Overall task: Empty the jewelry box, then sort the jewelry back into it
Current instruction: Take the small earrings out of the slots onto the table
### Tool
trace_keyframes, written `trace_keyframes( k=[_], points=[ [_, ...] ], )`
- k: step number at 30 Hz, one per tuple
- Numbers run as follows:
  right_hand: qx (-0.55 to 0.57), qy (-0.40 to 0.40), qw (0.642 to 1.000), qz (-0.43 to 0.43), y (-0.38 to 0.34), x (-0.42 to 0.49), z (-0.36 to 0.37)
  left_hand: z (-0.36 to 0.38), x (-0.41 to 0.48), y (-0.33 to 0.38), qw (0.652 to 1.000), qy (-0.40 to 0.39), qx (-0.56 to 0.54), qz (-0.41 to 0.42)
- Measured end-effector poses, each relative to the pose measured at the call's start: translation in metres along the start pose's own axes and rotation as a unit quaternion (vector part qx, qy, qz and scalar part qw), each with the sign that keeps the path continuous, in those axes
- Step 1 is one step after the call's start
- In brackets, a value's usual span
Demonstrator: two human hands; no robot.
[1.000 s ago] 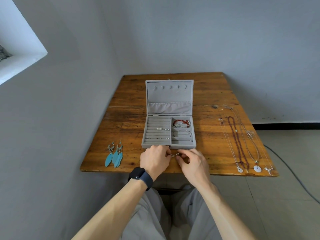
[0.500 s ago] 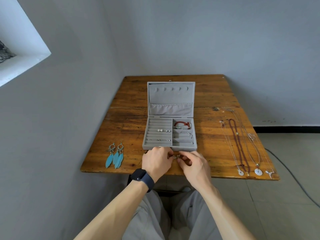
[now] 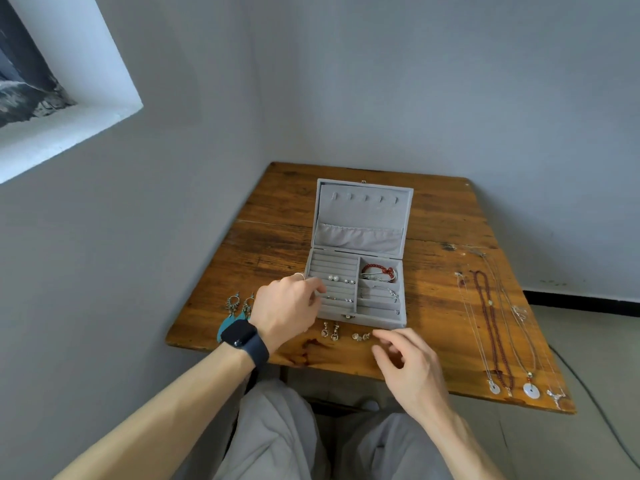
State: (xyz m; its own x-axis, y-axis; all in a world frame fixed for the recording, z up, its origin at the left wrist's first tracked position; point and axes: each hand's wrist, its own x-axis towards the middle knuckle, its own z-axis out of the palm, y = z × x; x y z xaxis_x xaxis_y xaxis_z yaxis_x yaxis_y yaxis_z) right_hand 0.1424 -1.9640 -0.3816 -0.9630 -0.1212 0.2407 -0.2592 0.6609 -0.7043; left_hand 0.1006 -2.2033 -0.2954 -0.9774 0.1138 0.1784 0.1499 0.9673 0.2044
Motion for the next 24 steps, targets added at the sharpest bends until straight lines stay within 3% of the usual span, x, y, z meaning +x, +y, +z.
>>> trace_keyframes(
  k=[8,18,24],
  points=[
    [-0.021,-0.003,0.998,-0.051,-0.024,0.068,-0.003,0.021,0.039,-0.018,0.998,0.000,-0.061,-0.012],
    [-0.204,-0.059,0.973,-0.088,-0.028,0.146,0.029,0.059,0.055,-0.017,0.997,0.024,-0.069,-0.034],
    [-0.194,-0.056,0.974,-0.107,-0.029,0.153,0.044,0.061,0.057,-0.020,0.993,0.025,-0.104,-0.043]
  ],
)
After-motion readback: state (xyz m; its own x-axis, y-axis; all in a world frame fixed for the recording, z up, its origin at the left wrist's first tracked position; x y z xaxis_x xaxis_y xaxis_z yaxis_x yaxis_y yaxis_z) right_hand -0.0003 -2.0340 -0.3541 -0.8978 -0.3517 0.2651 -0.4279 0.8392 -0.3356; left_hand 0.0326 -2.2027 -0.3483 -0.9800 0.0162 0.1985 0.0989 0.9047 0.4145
